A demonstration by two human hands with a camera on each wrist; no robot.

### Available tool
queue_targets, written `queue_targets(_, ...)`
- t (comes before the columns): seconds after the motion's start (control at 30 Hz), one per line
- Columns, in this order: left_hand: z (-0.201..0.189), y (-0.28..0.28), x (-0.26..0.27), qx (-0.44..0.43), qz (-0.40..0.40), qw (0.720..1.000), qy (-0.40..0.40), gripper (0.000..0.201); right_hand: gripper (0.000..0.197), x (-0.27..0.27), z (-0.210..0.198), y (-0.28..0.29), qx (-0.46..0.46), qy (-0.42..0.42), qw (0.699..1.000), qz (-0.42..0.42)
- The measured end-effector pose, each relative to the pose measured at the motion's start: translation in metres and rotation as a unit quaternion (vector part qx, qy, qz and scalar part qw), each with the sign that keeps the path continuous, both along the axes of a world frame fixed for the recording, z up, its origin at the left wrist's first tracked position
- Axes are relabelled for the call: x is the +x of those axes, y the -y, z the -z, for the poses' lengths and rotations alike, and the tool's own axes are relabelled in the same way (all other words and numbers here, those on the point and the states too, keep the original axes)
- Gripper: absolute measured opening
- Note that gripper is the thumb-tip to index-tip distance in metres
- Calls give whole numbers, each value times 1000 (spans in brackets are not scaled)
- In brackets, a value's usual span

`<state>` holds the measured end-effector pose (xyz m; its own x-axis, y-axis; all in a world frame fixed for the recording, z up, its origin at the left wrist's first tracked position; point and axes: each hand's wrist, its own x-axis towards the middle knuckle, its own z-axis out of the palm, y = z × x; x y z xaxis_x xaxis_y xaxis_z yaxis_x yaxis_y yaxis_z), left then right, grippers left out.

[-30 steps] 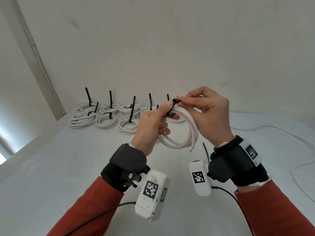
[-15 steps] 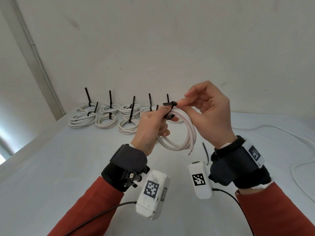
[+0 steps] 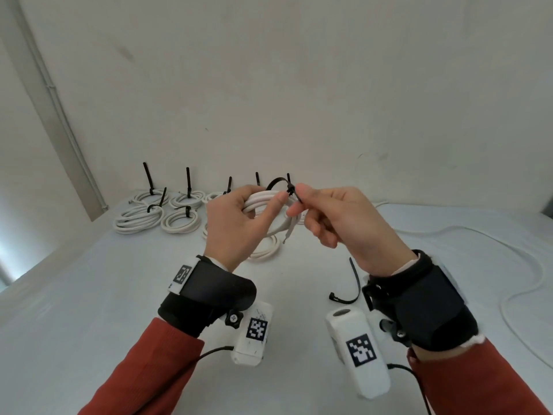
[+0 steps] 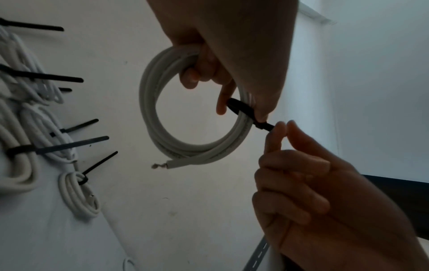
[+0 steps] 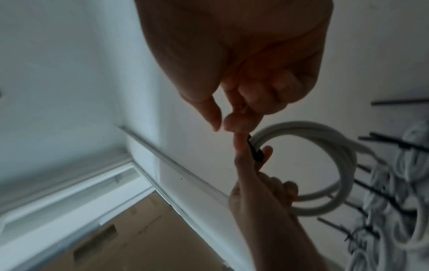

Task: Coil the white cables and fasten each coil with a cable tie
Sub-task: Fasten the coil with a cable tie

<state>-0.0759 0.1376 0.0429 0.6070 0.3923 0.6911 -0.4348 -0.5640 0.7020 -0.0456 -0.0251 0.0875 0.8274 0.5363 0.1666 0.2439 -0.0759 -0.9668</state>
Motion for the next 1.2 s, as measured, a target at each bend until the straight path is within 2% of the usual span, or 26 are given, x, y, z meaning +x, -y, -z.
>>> queue_targets(0.13, 1, -3, 1, 22, -14, 999, 30, 39, 26, -2, 3, -3, 62, -112, 990, -64)
queue_targets(0.23, 1, -3, 1, 17, -17, 999, 48, 37, 19, -7, 5, -8, 95, -149, 979, -100)
queue_targets(0.37, -2, -7, 0, -28, -6, 998, 49, 25, 17, -18, 5, -9, 77, -109, 986, -98)
queue_targets(0.53, -1, -18, 1, -60, -23, 997, 45, 40, 26, -34, 6, -14, 14, -20, 995, -100)
queue_targets(0.7, -6, -23, -1, -80, -19, 995, 59, 41, 23, -43, 10, -21, 6, 55, 997, -59)
queue_targets(0.9, -5, -24, 0, -84, -14, 995, 52, 45, 20, -46, 16, -27, 2, 61, 997, -40)
queue_targets(1.03, 1, -29, 8, -128, -8, 992, -12, 34, 19, -32, 17, -25, -44, 51, 997, -35)
queue_targets(1.07, 3, -31, 12, -150, -9, 988, -34, 33, 25, -24, 19, -24, -60, 50, 997, -23)
queue_targets(1.13, 5, -29, 16, -210, 6, 975, -78, 31, 36, -5, 26, -23, -100, 39, 994, 28)
queue_targets(1.2, 7, -24, 20, -263, 38, 956, -121, 27, 35, 11, 33, -22, -126, 23, 989, 71)
